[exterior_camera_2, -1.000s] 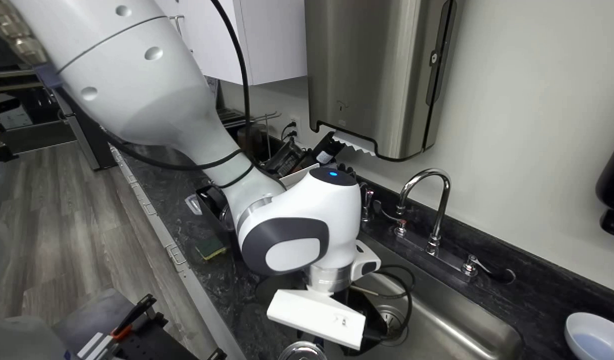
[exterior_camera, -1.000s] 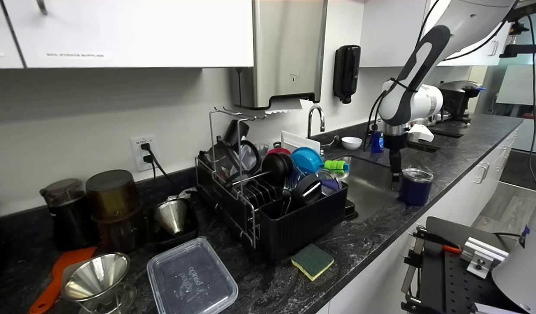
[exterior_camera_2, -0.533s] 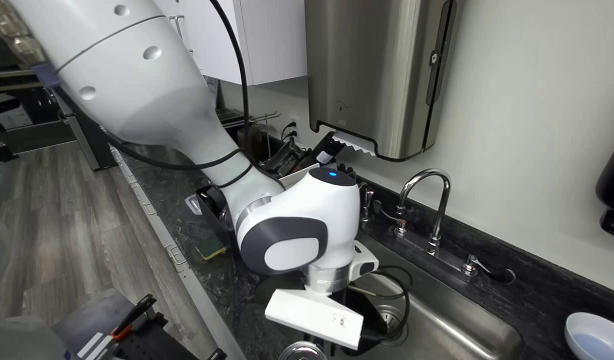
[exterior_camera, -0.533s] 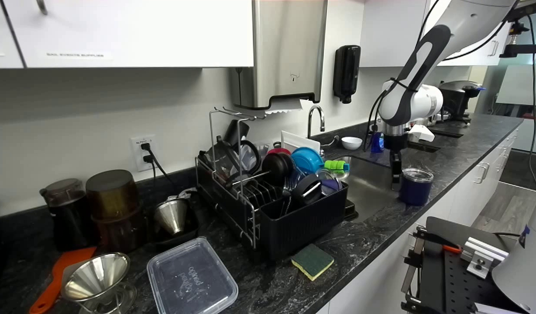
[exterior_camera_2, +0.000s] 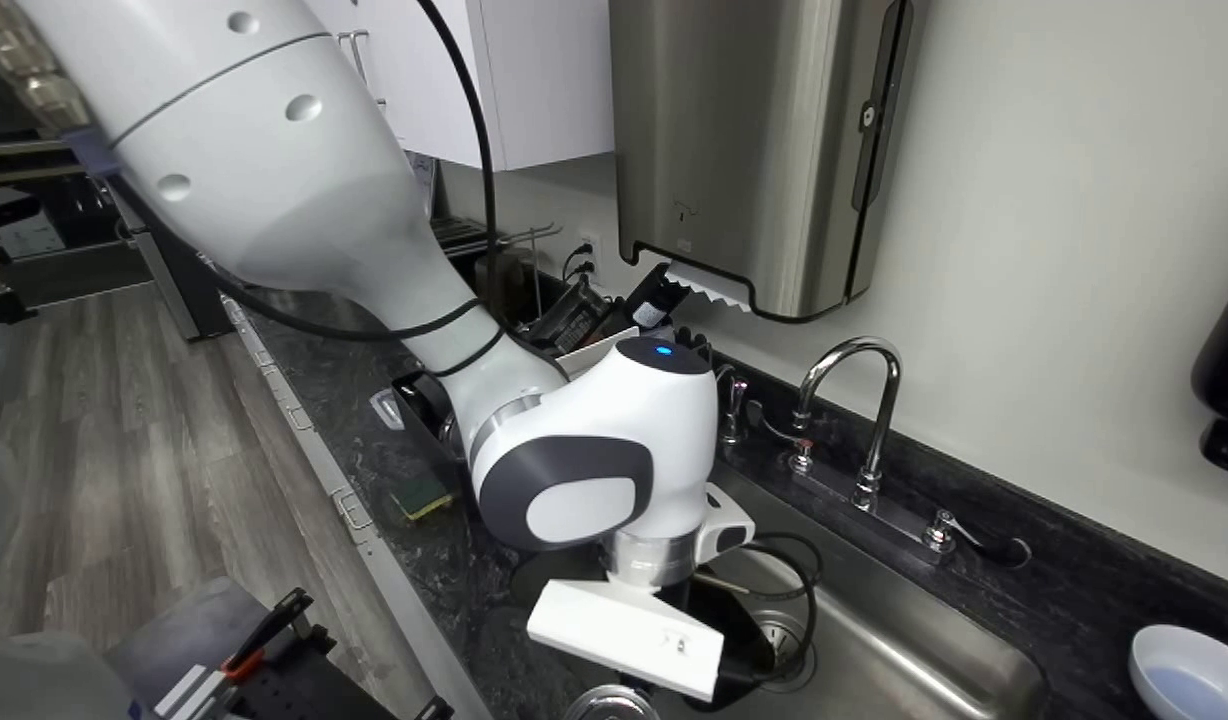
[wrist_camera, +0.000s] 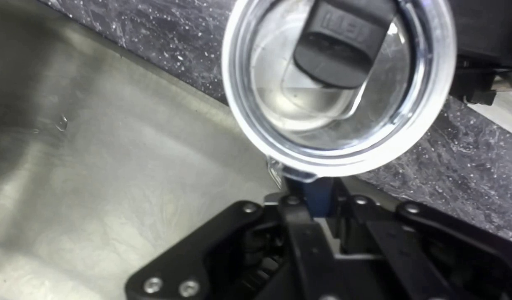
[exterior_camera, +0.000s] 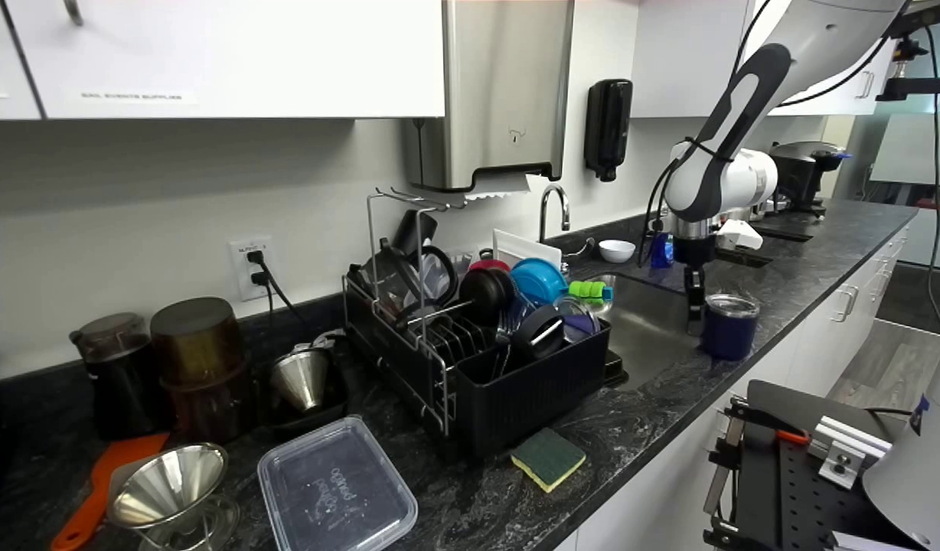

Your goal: Put the blue object on the dish rack

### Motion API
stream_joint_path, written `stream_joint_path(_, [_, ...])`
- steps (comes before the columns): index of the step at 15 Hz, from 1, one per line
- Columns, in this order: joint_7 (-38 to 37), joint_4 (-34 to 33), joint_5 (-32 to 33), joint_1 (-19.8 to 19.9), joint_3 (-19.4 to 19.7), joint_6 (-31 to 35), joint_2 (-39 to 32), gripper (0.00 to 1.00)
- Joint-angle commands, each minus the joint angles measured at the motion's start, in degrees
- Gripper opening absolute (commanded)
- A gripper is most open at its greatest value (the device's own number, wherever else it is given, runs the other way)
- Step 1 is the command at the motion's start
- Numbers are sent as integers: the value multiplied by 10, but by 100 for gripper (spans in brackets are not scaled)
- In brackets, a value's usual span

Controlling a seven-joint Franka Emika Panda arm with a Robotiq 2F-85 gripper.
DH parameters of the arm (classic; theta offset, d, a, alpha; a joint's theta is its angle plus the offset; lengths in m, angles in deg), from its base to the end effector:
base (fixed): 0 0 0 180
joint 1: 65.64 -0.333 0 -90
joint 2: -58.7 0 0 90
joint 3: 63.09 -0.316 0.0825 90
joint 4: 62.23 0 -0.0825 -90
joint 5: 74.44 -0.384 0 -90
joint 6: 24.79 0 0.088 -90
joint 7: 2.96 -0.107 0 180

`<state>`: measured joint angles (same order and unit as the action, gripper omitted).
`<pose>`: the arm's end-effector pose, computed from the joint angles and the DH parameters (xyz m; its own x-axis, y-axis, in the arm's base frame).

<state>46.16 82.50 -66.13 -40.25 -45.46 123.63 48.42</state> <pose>0.3280 -0.3090 0.2033 0.9589 0.2317 -0.1639 0.2328 -0.9724 -0.0128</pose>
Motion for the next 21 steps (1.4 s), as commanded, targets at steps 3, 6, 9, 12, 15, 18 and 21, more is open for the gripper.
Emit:
stream_joint_path(3, [17,11,-7,-2,2,-9,19,4])
stream_joint_path(6, [29,16,-20,2,0,-17,41,4])
stream_joint_path(9, [53,21,-43,0,3,-25,75,4])
stream_joint_path(12, [86,31,-60,-8,11,-42,118,4])
stream_joint_path(15, [157,45,-79,-16,21,-92,172,4])
stream_joint_path(18, [232,50,-109,-32,39,-147,221,4])
stream_joint_path(21, [292,48,-144,-50,60,-193,258,4])
